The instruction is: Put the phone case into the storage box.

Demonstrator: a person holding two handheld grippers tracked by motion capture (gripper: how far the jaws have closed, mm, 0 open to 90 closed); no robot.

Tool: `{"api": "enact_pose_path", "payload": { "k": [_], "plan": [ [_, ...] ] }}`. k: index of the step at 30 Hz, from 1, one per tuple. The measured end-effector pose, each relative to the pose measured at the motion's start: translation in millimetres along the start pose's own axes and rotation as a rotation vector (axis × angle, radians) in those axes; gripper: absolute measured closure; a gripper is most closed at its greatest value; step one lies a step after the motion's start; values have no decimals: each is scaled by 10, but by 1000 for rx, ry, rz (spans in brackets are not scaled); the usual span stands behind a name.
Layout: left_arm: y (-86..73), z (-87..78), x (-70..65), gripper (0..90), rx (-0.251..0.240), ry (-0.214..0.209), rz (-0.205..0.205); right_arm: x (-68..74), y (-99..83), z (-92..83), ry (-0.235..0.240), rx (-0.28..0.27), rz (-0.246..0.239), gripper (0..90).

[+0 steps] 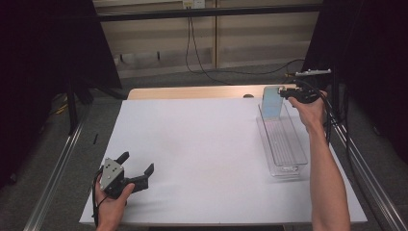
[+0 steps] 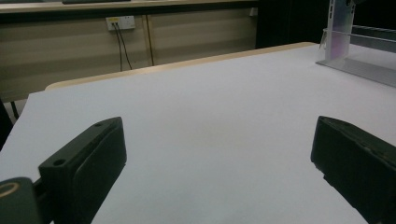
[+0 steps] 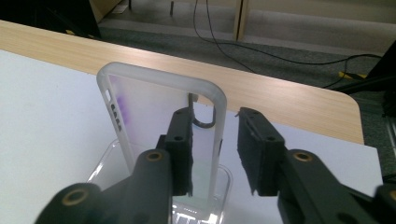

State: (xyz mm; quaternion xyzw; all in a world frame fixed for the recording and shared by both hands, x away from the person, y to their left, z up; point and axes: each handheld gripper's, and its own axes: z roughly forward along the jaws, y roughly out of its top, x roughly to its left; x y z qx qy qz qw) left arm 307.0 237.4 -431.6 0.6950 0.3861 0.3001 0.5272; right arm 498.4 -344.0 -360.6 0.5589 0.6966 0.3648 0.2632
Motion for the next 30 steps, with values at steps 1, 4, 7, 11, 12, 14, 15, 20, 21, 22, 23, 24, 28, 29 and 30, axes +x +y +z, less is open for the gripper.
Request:
{"api": "enact_pose_path", "payload": {
  "k": [1,4,7,11,12,14,15,20,21,22,23,24,28,29,30],
  "plan": [
    [0,-1,0,34,-1,-2,-1,1,-2,-4,0,-5,3,608],
    [3,-2,-1,34,-2,-3,0,2,-8,-11,-5,-12,10,546],
    [4,-1,0,34,-3,-4,-1,6,-12,-18,-11,-13,11,470],
    [9,10,-3,34,-7,-9,-2,7,-32,-23,-17,-15,16,385],
    [11,16,-10,34,-6,-10,-4,11,-40,-25,-20,-13,16,359],
    [11,22,-23,34,-6,-13,-4,19,-50,-39,-21,-18,17,329],
    [12,25,-26,34,-3,-16,3,19,-52,-48,-23,-24,14,297],
    [25,30,-29,34,-9,-19,4,0,-68,-61,-34,-23,24,132],
    [25,36,-27,34,-11,-16,0,-2,-76,-60,-31,-19,18,103],
    [26,40,-22,34,-8,-17,0,-3,-82,-59,-39,-17,10,76],
    [23,50,-16,34,-5,-14,-9,-5,-84,-60,-41,-16,9,64],
    [18,63,-9,34,-1,-15,-11,-13,-86,-63,-40,-22,19,70],
    [12,74,-14,34,2,-14,-15,-22,-83,-82,-30,-53,31,69],
    [14,69,-15,34,2,-13,-13,-21,-83,-94,-34,-63,29,67],
    [15,66,-13,34,1,-13,-13,-29,-84,-105,-28,-76,39,72]
  ]
}}
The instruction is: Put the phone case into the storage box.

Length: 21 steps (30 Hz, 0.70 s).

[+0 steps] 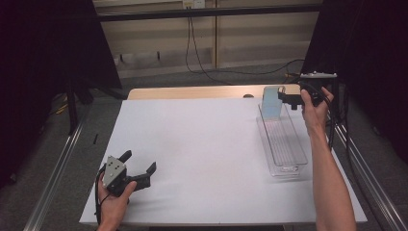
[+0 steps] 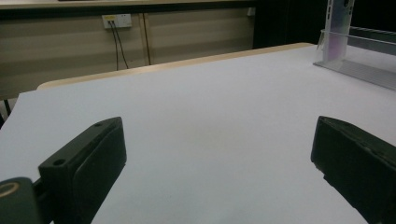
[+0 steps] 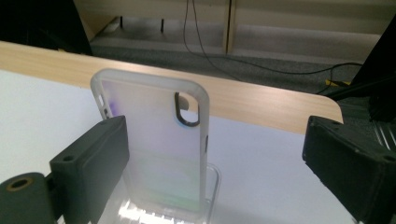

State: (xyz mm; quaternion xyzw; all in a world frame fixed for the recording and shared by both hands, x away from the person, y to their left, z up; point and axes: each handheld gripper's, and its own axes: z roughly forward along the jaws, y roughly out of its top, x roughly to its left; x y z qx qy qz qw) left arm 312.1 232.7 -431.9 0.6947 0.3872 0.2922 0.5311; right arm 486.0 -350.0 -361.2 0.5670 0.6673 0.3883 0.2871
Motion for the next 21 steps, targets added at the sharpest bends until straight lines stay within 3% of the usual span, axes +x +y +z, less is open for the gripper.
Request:
{"api": "enact_pose_path", "payload": {
  "k": [4,8,14,18,21],
  "plan": [
    [-3,-32,11,34,-6,8,-2,6,-25,-26,23,-25,7,71],
    [3,-58,24,33,-14,13,-3,44,-75,-16,-50,-41,-5,82],
    [11,-45,28,35,-17,6,-6,143,-128,-62,-72,-69,-42,51],
    [15,-51,19,34,-23,0,-4,153,-160,-126,-24,-81,-16,50],
    [12,-56,13,34,-22,3,-1,178,-187,-162,-27,-96,-23,48]
  ]
}}
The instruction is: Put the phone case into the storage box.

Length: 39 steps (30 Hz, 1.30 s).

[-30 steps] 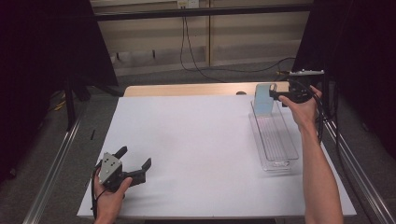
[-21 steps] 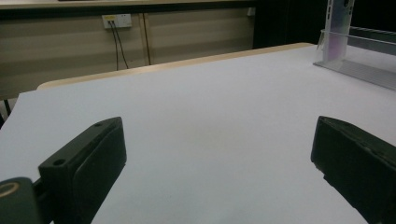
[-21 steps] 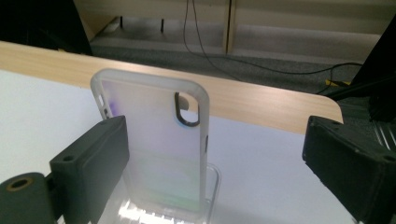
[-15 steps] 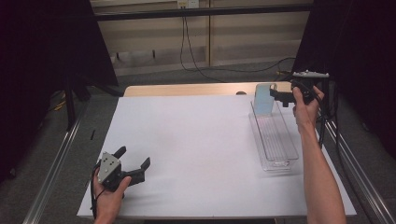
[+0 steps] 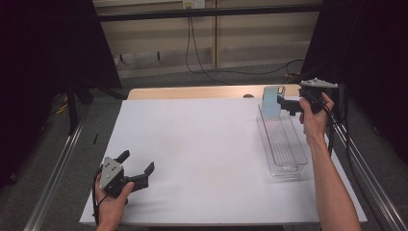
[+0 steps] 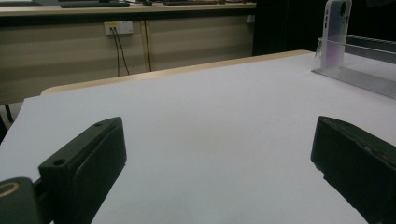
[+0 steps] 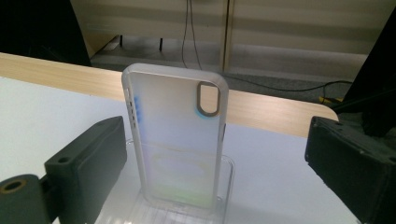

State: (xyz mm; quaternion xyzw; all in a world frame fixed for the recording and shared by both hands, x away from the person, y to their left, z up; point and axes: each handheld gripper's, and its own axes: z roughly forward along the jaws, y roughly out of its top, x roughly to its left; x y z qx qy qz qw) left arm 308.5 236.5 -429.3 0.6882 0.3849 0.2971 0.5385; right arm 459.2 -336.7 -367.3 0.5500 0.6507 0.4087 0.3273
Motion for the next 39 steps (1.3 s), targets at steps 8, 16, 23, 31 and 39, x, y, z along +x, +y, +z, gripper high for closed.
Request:
{"api": "enact_pose_path", "payload": {
  "k": [8,16,23,31,39],
  "plan": [
    [13,7,-10,34,-8,-10,1,76,-71,-87,-38,-88,-57,70],
    [31,27,-14,34,-18,-1,2,116,-159,-203,-42,-150,-43,79],
    [27,32,-21,35,-18,6,9,159,-294,-326,28,-177,-29,36],
    [35,47,-33,34,-27,-1,-1,241,-397,-494,77,-220,-19,0],
    [17,-7,-20,31,-33,26,0,311,-471,-646,82,-256,-20,6]
  ]
}}
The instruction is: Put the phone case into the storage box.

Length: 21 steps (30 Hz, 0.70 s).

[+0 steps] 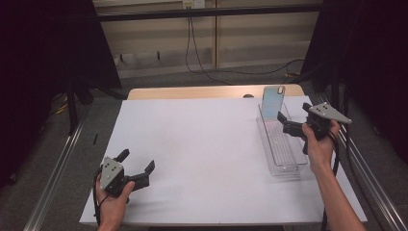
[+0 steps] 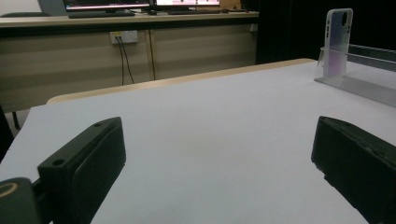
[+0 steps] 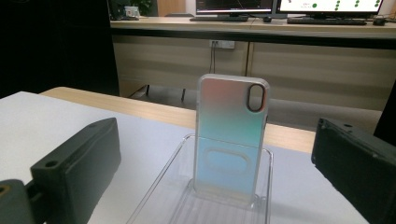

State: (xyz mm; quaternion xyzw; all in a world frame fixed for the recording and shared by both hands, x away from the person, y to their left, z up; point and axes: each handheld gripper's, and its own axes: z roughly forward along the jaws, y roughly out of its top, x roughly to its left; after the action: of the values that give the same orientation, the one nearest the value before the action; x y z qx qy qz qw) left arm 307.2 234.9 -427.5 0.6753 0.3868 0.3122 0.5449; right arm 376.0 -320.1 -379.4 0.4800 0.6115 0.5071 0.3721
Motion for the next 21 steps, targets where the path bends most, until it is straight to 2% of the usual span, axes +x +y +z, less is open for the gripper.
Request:
{"api": "enact_pose_path", "payload": {
  "k": [6,11,16,21],
  "plan": [
    [-6,-28,5,31,-4,1,-2,64,-24,-147,-12,-8,-27,0],
    [-2,-36,2,29,-6,-8,0,92,-44,-260,-22,-23,-22,0],
    [-8,-43,10,29,-5,-6,-8,97,-105,-376,-25,-15,-20,2],
    [0,-67,5,24,-17,-10,-13,86,-151,-517,-53,-26,-16,0]
  ]
}}
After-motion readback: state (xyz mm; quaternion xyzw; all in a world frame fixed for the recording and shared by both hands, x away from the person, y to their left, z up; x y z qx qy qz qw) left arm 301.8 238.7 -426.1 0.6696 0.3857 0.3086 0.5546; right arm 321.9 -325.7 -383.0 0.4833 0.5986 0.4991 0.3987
